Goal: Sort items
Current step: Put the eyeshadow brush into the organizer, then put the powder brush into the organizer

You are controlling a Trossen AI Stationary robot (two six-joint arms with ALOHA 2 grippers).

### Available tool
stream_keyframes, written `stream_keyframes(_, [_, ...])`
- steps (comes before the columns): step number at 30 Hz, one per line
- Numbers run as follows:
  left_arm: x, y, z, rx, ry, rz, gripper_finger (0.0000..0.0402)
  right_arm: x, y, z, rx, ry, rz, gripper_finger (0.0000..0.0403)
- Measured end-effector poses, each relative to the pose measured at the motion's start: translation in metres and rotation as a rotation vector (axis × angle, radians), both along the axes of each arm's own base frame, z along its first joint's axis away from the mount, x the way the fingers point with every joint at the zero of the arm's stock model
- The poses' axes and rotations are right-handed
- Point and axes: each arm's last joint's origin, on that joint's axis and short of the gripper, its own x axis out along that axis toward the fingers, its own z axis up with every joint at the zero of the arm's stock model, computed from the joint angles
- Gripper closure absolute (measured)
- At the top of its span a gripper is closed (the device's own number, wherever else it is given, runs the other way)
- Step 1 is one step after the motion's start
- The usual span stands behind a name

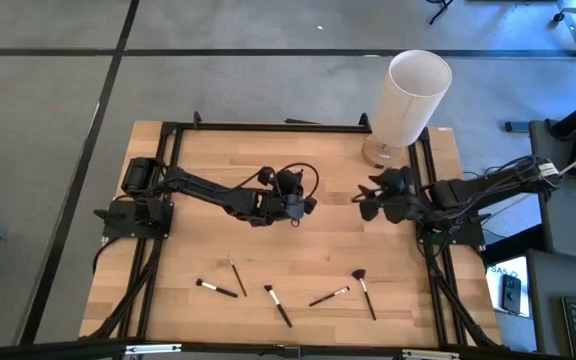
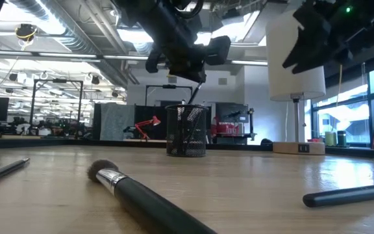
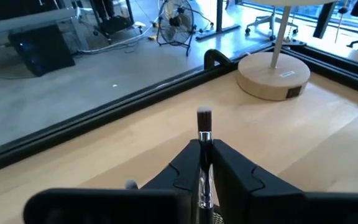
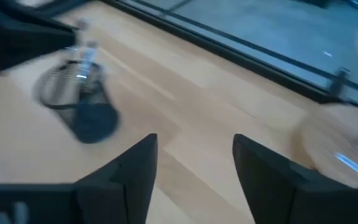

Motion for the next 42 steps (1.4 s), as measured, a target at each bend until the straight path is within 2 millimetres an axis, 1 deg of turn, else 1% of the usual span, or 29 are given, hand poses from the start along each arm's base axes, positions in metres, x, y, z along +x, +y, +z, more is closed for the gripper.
stream_keyframes(4, [0.0, 0.004, 0.0, 0.002, 0.006, 0.008, 0.0341, 0.002, 0.007, 0.004, -0.02, -0.02, 0.068, 0.0163])
stream_keyframes(10, [-0.001, 0.012, -0.002, -0.013, 0.042, -0.004, 0.0306, -0.004, 0.013, 0.008, -0.036, -0.047, 0.101, 0.0135])
stream_keyframes(12, [-0.002, 0.012, 0.004, -0.024, 0.059, -0.054, 0.0296, -0.006, 0.014, 0.01, -0.043, -0.065, 0.106, 0.0132])
stream_keyframes(13, [-0.003, 0.012, 0.01, -0.03, 0.05, -0.08, 0.0293, -0.008, 0.016, 0.012, -0.045, -0.074, 0.11, 0.0132])
stream_keyframes(15, [-0.006, 0.01, 0.03, -0.027, 0.024, -0.134, 0.0288, -0.011, 0.018, 0.015, -0.052, -0.098, 0.12, 0.0131])
stream_keyframes(17, [-0.013, 0.007, 0.054, -0.025, 0.012, -0.241, 0.0287, -0.014, 0.021, 0.017, -0.062, -0.119, 0.135, 0.0131])
stream_keyframes(19, [-0.018, 0.003, 0.075, -0.027, 0.003, -0.43, 0.0286, -0.016, 0.024, 0.02, -0.088, -0.111, 0.187, 0.0131])
stream_keyframes(21, [-0.024, -0.002, 0.09, -0.025, -0.004, -0.641, 0.0286, -0.015, 0.032, 0.019, -0.102, -0.065, 0.318, 0.0131])
stream_keyframes(24, [-0.03, -0.011, 0.104, -0.021, -0.028, -0.925, 0.0291, -0.009, 0.044, 0.007, -0.12, -0.007, 0.558, 0.0131])
stream_keyframes(25, [-0.03, -0.014, 0.107, -0.018, -0.045, -0.983, 0.0293, -0.006, 0.048, 0.003, -0.121, -0.01, 0.611, 0.0131])
stream_keyframes(27, [-0.03, -0.02, 0.109, -0.009, -0.061, -1.022, 0.0298, -0.001, 0.051, -0.003, -0.15, -0.021, 0.643, 0.0131])
stream_keyframes(29, [-0.03, -0.023, 0.109, 0.012, -0.062, -0.986, 0.0302, 0.005, 0.052, -0.006, -0.237, -0.007, 0.633, 0.0131])
stream_keyframes(32, [-0.03, -0.025, 0.109, 0.053, -0.039, -0.93, 0.0303, 0.011, 0.052, -0.01, -0.346, 0.08, 0.643, 0.0132])
stream_keyframes(34, [-0.03, -0.026, 0.11, 0.067, -0.047, -0.921, 0.0302, 0.016, 0.05, -0.002, -0.412, 0.082, 0.565, 0.0134])
stream_keyframes(36, [-0.029, -0.027, 0.113, 0.066, -0.078, -0.915, 0.03, 0.02, 0.048, 0.008, -0.433, 0.034, 0.466, 0.0138])
stream_keyframes(37, [-0.029, -0.027, 0.113, 0.051, -0.094, -0.911, 0.03, 0.021, 0.047, 0.011, -0.44, 0.019, 0.451, 0.0139])
stream_keyframes(39, [-0.029, -0.028, 0.111, 0.011, -0.099, -0.929, 0.03, 0.025, 0.05, 0.014, -0.445, -0.001, 0.525, 0.014])
stream_keyframes(41, [-0.029, -0.029, 0.104, -0.022, -0.09, -0.962, 0.0302, 0.029, 0.054, 0.014, -0.436, -0.018, 0.652, 0.014])
stream_keyframes(42, [-0.03, -0.03, 0.099, -0.041, -0.084, -0.969, 0.0304, 0.031, 0.056, 0.014, -0.433, -0.033, 0.682, 0.014])
